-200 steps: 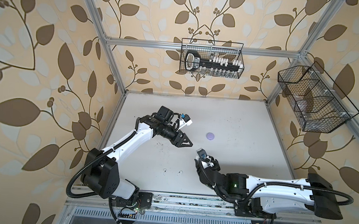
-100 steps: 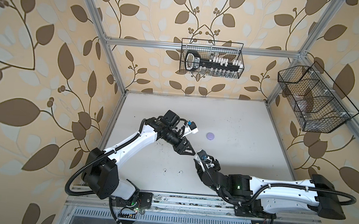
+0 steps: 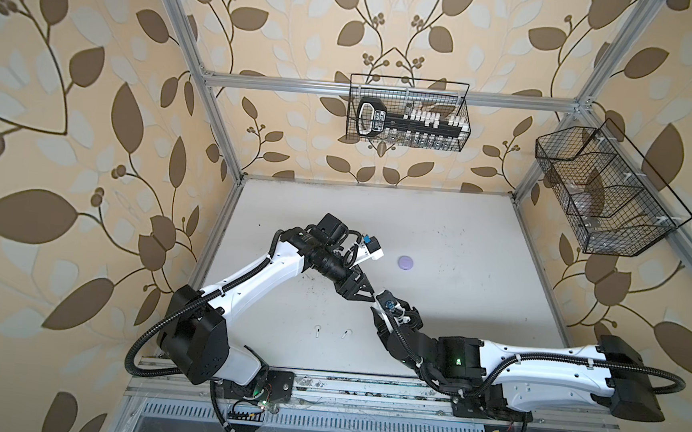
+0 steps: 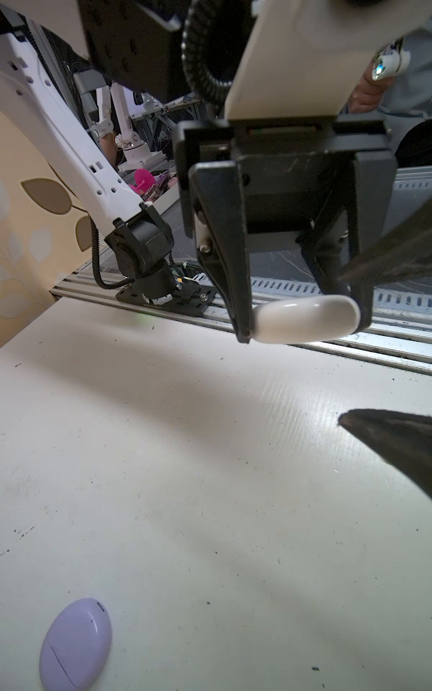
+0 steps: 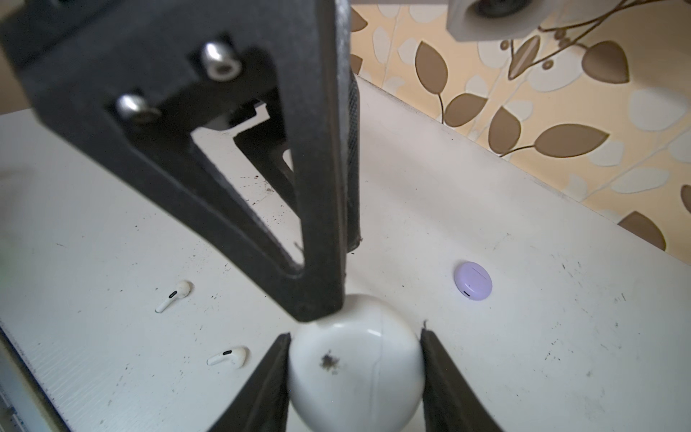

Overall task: Insert the wireless bluetooth earbuds into the charging case
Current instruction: 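Lift the white case with the right gripper toward the approaching left gripper, then close the left gripper on the white case held by the right gripper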

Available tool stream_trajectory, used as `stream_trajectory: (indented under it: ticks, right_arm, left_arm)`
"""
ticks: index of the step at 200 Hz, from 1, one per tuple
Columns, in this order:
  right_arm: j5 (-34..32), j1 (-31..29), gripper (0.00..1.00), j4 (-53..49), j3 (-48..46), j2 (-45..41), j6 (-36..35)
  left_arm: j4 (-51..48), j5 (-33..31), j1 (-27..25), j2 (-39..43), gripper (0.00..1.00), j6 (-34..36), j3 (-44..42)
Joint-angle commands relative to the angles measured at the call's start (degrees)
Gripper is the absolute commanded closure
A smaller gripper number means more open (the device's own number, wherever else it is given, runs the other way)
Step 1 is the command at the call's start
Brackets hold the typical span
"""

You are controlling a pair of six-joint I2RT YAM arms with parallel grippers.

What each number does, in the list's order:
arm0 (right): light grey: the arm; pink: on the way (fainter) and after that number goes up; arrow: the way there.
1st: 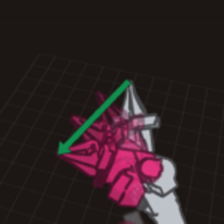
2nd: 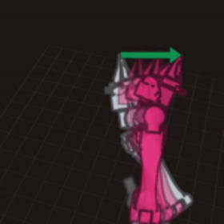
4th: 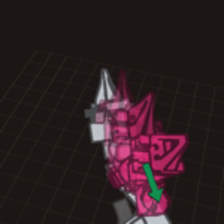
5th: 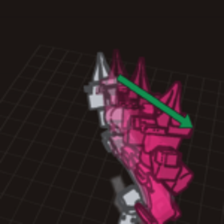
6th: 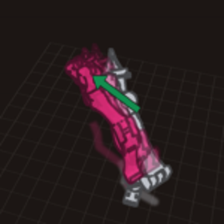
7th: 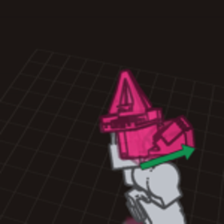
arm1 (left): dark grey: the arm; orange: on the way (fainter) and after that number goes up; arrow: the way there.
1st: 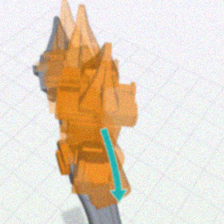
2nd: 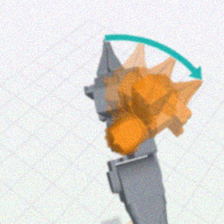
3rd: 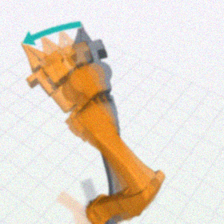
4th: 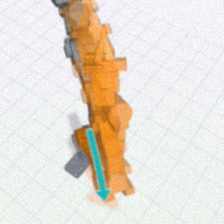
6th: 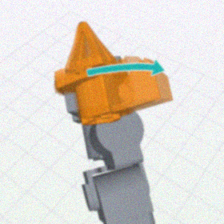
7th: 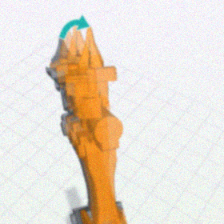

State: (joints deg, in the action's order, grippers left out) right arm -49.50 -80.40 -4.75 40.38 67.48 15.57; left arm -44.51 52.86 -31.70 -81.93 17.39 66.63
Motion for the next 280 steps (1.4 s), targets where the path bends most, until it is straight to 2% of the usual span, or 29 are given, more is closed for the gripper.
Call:
stream_trajectory:
  ticks: [1, 50, 280]
  right_arm:
    - [-0.3, 0.0, 0.66, 1.0, 2.0, 0.7, -1.3]
    - [0.3, -0.2, 0.67, 1.6, 3.3, 1.5, -2.3]
    - [-0.2, -0.5, 0.71, 1.0, 4.8, 2.0, -4.1]
  left_arm:
    - [-1.6, 0.6, -0.9, 0.5, 0.45, 1.8, 0.5]
    - [-2.5, 0.9, -1.9, 0.1, 0.46, 2.5, 0.7]
    - [-5.2, 3.5, -3.2, 0.4, 0.74, 3.8, 1.8]
